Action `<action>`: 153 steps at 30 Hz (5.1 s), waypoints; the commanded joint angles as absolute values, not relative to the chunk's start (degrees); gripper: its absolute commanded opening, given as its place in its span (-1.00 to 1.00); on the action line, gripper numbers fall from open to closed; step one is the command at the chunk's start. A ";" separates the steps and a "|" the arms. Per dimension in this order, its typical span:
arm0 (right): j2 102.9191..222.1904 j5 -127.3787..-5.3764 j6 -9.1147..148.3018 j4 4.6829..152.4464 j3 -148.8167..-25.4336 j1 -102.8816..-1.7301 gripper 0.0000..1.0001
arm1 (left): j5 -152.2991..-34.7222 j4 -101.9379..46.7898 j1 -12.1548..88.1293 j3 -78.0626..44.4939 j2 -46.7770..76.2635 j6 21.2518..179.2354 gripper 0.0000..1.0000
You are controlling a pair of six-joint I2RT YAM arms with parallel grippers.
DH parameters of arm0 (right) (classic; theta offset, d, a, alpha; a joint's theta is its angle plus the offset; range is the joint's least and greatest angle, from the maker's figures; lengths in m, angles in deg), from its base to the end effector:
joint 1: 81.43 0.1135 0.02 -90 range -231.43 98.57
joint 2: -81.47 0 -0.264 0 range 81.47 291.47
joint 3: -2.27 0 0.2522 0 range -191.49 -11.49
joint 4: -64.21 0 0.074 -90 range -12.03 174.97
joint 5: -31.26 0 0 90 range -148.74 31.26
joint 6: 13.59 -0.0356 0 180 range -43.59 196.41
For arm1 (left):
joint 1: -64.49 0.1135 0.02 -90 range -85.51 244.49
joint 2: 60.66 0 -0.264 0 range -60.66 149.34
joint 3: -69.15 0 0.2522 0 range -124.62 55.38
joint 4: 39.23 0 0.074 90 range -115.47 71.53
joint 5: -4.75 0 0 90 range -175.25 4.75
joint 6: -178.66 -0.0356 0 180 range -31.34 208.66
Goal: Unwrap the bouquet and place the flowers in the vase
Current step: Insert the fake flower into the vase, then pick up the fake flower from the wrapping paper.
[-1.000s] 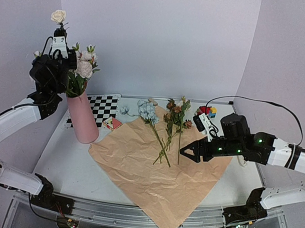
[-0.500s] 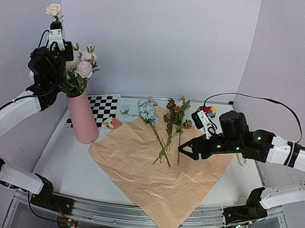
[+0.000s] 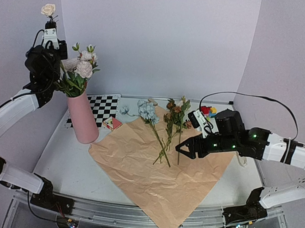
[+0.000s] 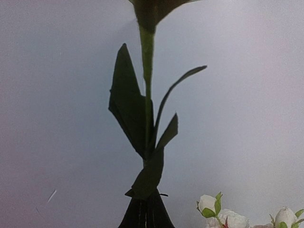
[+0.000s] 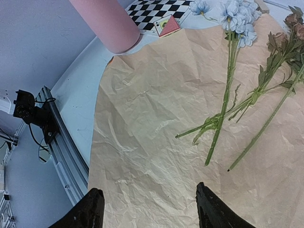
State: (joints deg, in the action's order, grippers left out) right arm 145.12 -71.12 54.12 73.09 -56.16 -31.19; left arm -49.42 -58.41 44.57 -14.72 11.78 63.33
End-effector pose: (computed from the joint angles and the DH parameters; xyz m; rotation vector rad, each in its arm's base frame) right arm 0.1601 0.2043 0.3006 -0.6293 1.8475 1.0672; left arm 0.2667 -0.0745 0.4676 -0.1392 1.1460 0.4074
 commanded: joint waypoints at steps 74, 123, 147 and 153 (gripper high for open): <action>135.37 -73.44 50.70 72.03 -53.89 -30.94 0.36 | -68.41 -0.62 45.59 -28.96 6.39 105.75 -0.20; 186.08 -45.33 40.39 80.29 -79.31 -39.91 -0.23 | -89.10 7.67 30.98 -1.20 -9.38 132.65 0.31; 199.45 -45.74 39.63 80.34 -84.64 -42.10 -0.55 | -81.64 1.56 15.04 1.18 -2.50 139.16 0.39; 197.45 -46.51 38.84 80.30 -83.80 -42.65 -1.00 | -81.39 1.50 14.82 1.87 -3.44 139.83 0.39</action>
